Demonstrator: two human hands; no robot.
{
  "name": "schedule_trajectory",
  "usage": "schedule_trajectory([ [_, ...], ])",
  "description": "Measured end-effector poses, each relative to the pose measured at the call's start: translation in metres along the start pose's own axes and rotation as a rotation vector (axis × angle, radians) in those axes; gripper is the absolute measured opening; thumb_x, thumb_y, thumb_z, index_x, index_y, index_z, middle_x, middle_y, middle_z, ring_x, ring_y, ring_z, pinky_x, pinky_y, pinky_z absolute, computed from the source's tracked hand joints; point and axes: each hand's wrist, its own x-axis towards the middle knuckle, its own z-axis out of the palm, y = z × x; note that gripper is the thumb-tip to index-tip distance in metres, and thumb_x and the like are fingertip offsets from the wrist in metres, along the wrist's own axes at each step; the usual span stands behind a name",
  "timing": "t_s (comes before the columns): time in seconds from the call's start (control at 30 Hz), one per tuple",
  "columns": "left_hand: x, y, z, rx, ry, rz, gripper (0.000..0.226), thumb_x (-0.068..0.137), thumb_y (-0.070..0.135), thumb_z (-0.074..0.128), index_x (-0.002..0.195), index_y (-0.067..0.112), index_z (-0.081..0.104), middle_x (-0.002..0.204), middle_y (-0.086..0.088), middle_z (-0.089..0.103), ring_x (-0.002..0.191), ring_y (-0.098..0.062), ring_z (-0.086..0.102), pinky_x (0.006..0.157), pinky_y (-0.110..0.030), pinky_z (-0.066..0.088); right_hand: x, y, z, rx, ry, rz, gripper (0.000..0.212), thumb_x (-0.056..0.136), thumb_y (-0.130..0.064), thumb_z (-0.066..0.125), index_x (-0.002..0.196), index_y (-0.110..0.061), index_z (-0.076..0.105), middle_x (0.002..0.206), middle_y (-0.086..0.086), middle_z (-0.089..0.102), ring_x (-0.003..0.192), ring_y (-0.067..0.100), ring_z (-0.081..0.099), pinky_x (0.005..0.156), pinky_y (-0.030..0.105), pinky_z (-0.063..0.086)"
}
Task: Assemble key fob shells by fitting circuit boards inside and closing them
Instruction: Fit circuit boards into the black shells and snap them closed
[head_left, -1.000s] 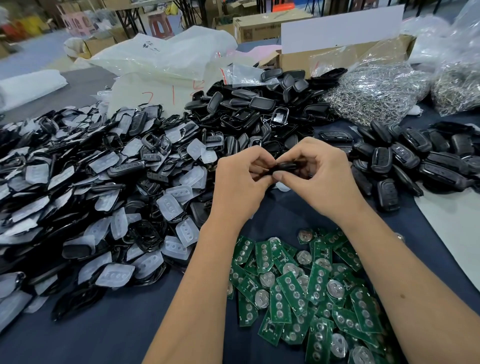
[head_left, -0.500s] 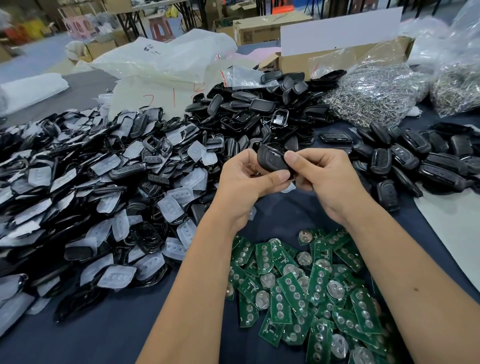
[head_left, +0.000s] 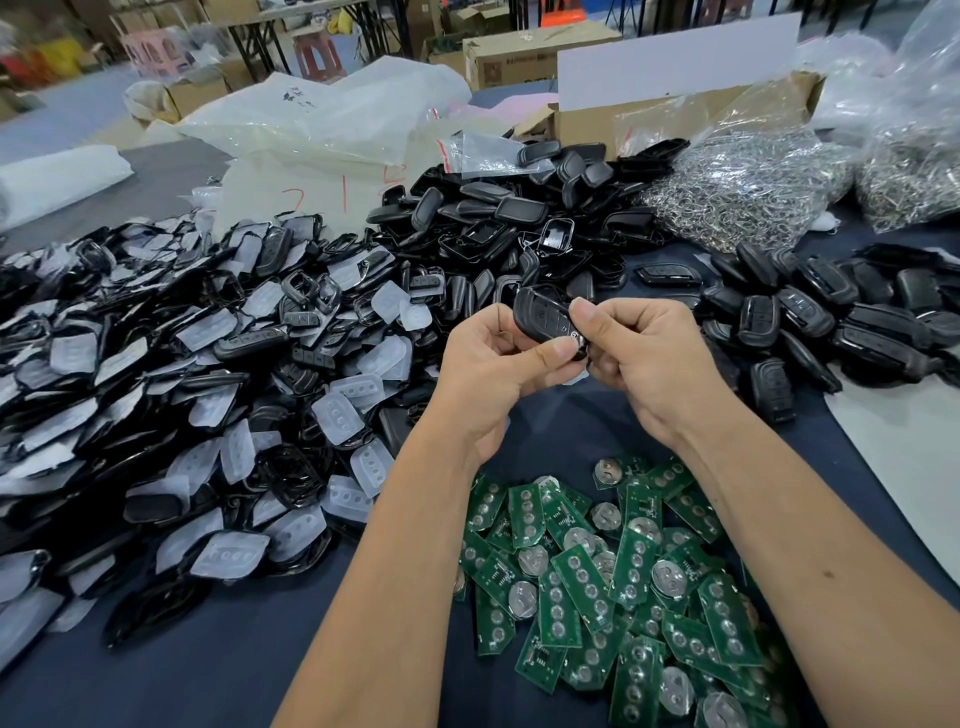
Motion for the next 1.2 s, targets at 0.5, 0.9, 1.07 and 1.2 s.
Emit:
schedule_trajectory([
  [0.5,0.002,0.004,0.008,-0.087,0.117,-0.006,0.026,0.086,-0.011,0.072,0.110,-0.009,0.062,0.092,-0.020,0.071,0.076,-0.023,0.077,0.069,-0.023,0.061,-0.001,-0.001,0.000,-0.065,-0.025,-0.025,0.026,0.098,-0.022,0.072,0.074,-0.019,0.081,0.056,-0.003,0.052,0.050,0.010,0.042,0.044,0.020,0.035],
  [0.9,0.005,0.011,-0.006,-0.051,0.159,-0.006,0.008,0.096,0.004,0.068,0.100,-0.002,0.072,0.089,-0.013,0.078,0.078,-0.020,0.076,0.072,-0.025,0.063,-0.002,-0.001,-0.002,-0.055,-0.042,0.029,0.028,0.099,-0.019,0.070,0.074,-0.006,0.070,0.061,0.005,0.060,0.047,0.012,0.051,0.041,0.023,0.044],
  [1.07,0.005,0.013,-0.007,-0.065,0.157,-0.030,0.007,0.096,0.005,0.068,0.091,0.003,0.072,0.082,-0.008,0.078,0.071,-0.014,0.075,0.066,-0.021,0.060,-0.006,-0.004,0.000,-0.161,-0.126,-0.021,0.029,0.093,-0.019,0.077,0.067,-0.010,0.070,0.061,0.006,0.066,0.047,0.013,0.059,0.044,0.021,0.048],
  [1.2,0.004,0.013,-0.004,-0.074,0.146,-0.027,0.006,0.097,0.004,0.067,0.092,0.003,0.071,0.082,-0.009,0.078,0.070,-0.014,0.075,0.066,-0.021,0.060,-0.006,-0.003,-0.001,-0.154,-0.096,-0.040,0.030,0.094,-0.015,0.076,0.068,-0.006,0.064,0.058,0.002,0.064,0.045,0.011,0.058,0.042,0.021,0.047],
])
